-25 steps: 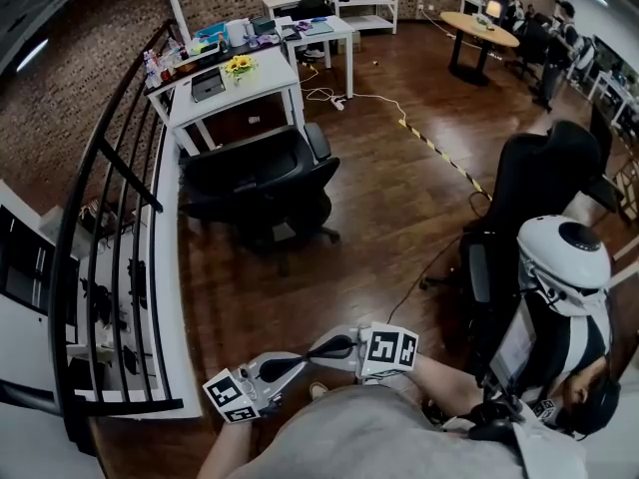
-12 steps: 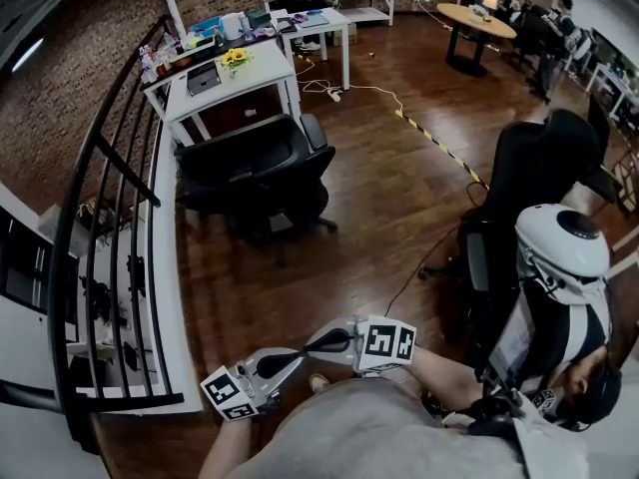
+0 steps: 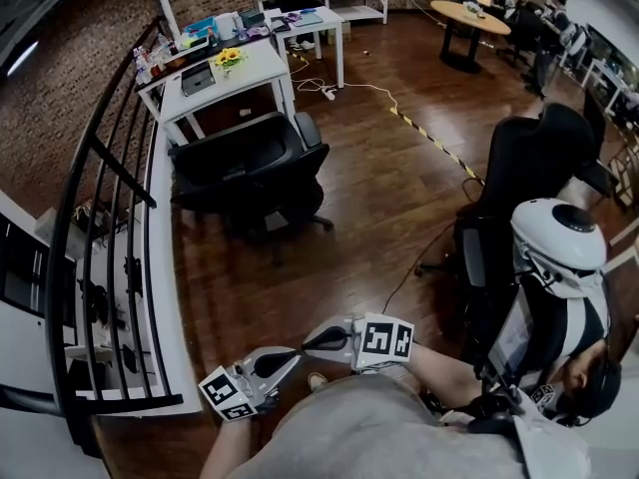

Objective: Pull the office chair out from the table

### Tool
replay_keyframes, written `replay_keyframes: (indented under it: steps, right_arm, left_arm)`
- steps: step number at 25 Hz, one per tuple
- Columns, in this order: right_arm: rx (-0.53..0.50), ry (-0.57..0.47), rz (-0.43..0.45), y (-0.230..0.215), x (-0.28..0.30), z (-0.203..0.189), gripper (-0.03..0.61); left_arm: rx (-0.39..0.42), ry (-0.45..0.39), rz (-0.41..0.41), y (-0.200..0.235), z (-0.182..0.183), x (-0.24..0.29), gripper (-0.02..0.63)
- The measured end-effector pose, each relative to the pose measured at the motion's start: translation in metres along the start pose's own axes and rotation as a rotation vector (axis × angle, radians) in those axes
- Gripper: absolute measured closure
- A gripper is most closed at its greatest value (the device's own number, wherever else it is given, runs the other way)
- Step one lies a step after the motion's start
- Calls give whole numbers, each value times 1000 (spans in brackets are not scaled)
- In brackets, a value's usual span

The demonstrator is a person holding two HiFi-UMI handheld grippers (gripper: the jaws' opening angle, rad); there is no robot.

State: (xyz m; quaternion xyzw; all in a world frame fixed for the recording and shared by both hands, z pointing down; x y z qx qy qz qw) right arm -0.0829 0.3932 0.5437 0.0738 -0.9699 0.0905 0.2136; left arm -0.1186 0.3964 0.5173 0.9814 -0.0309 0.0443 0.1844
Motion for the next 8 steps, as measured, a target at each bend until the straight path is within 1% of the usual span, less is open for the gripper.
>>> replay_keyframes:
  steps: [8]
  right_arm:
    - [-6,4,8,-7,-1,2,572]
  left_arm:
    - [3,2,-5,6,1,2,614]
Point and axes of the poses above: the fingertips, and each gripper's own axes: x forward along the fingers, y to its left, z out of its top, the point moved 2 cm from there along -x, backward along the fingers, and after that the axes turned 9 degrees about y, right-handed, at the moved point
